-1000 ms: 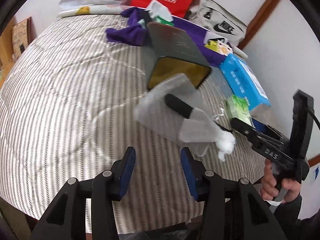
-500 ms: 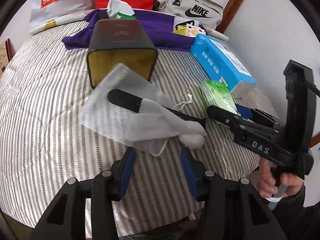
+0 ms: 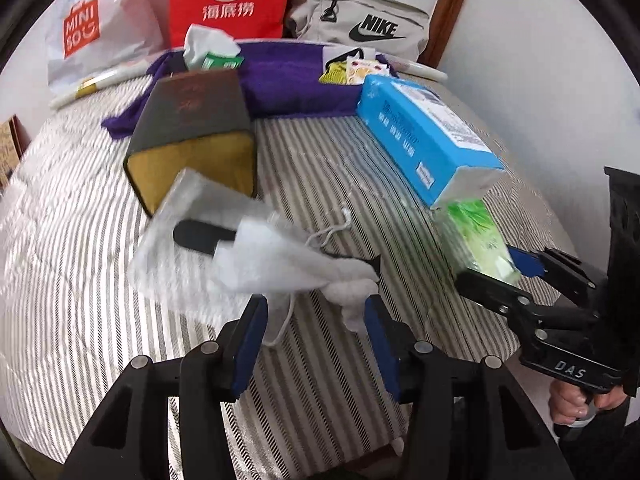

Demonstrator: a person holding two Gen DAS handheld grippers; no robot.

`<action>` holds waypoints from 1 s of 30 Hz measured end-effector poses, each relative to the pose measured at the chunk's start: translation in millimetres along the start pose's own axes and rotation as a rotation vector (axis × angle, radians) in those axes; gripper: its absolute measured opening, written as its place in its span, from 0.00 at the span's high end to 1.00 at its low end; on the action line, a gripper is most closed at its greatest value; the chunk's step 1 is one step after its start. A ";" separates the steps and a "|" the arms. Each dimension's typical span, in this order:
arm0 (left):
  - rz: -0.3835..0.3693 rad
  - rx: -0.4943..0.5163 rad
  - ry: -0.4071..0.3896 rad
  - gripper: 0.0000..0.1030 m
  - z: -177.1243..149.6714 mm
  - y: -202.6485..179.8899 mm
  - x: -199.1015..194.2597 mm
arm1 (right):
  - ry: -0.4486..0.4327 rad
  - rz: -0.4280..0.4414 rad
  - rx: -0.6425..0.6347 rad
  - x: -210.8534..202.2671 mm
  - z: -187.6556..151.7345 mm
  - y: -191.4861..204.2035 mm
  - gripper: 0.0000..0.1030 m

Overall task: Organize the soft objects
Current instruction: 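Grasp the green tissue pack with the right gripper while the left reaches the white mesh bag, then carry the green tissue pack with the right gripper while the left carries the mesh bag toward the towel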

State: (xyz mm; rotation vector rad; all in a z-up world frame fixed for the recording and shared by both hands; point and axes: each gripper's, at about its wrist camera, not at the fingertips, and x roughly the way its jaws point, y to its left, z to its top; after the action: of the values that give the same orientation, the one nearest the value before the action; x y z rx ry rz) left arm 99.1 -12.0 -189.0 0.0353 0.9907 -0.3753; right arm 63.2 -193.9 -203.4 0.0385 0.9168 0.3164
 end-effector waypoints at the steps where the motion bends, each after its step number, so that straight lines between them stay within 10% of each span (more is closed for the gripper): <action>1: 0.004 0.007 -0.005 0.53 0.8 -2.1 -1.4 | -0.003 -0.004 0.002 -2.5 -1.4 -3.1 0.47; 17: 0.022 0.028 0.016 0.53 11.1 -20.2 20.4 | -0.051 -0.048 0.052 -30.2 -9.9 -42.4 0.47; 23: 0.081 0.087 0.001 0.79 6.9 -27.5 19.7 | -0.071 -0.078 0.069 -39.8 -8.8 -55.6 0.47; 30: 0.048 0.120 -0.028 0.79 4.0 -31.2 7.6 | -0.095 -0.117 0.071 -50.5 -1.3 -65.9 0.47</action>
State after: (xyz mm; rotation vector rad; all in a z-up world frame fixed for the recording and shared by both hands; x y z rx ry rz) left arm 95.9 -44.2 -188.7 0.1624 0.9371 -0.3898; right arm 50.3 -271.3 -176.1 0.0648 0.8320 0.1720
